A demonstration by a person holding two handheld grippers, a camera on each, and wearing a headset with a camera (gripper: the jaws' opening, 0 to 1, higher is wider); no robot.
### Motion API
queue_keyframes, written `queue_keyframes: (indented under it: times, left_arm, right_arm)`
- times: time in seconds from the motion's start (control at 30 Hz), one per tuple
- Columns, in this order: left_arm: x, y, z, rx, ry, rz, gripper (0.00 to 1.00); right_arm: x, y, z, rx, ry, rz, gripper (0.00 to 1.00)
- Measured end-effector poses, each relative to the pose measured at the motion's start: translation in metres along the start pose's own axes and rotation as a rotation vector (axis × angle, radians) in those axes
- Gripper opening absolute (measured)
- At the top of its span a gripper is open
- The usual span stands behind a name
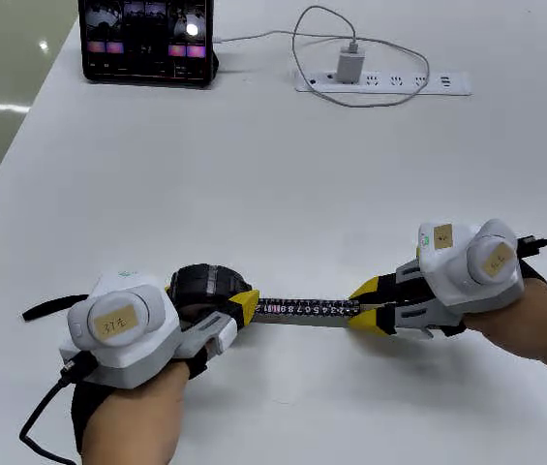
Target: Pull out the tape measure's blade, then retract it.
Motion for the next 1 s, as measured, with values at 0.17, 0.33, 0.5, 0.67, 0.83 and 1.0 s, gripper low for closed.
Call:
queue_keyframes:
  times: [0.17, 0.33, 0.5, 0.67, 0.83, 1.0]
  left_arm:
    - [0.0, 0.0, 0.0, -0.002, 0.0, -0.001, 0.58]
    - [0.0, 0.0, -0.001, -0.004, 0.0, -0.005, 0.58]
    - [0.0, 0.0, -0.001, -0.006, -0.004, -0.007, 0.58]
    - [0.0, -0.001, 0.0, -0.009, -0.008, -0.007, 0.58]
    - [0.0, -0.001, 0.0, -0.008, -0.009, -0.01, 0.58]
    - [0.0, -0.001, 0.0, -0.011, -0.008, -0.016, 0.58]
  right_arm:
    - [0.002, 0.0, 0.004, 0.0, 0.005, 0.002, 0.1]
    - [0.004, 0.0, 0.005, 0.002, 0.009, 0.003, 0.1]
    - [0.006, 0.0, 0.009, 0.004, 0.016, 0.006, 0.1]
    - [0.012, -0.002, 0.013, 0.01, 0.028, 0.01, 0.1]
    - [0.015, -0.001, 0.017, 0.015, 0.031, 0.008, 0.1]
    - [0.016, -0.001, 0.019, 0.015, 0.036, 0.008, 0.1]
Point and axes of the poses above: the centre of the closed fingertips' face, and the gripper's own axes: z roughly forward along the fingers, y roughly to its right, x roughly out of its top, the point moved 5 cm from there along -z, roughly backward along the fingers, and after that the axes turned 3 degrees about -z, right-handed, at the moved point
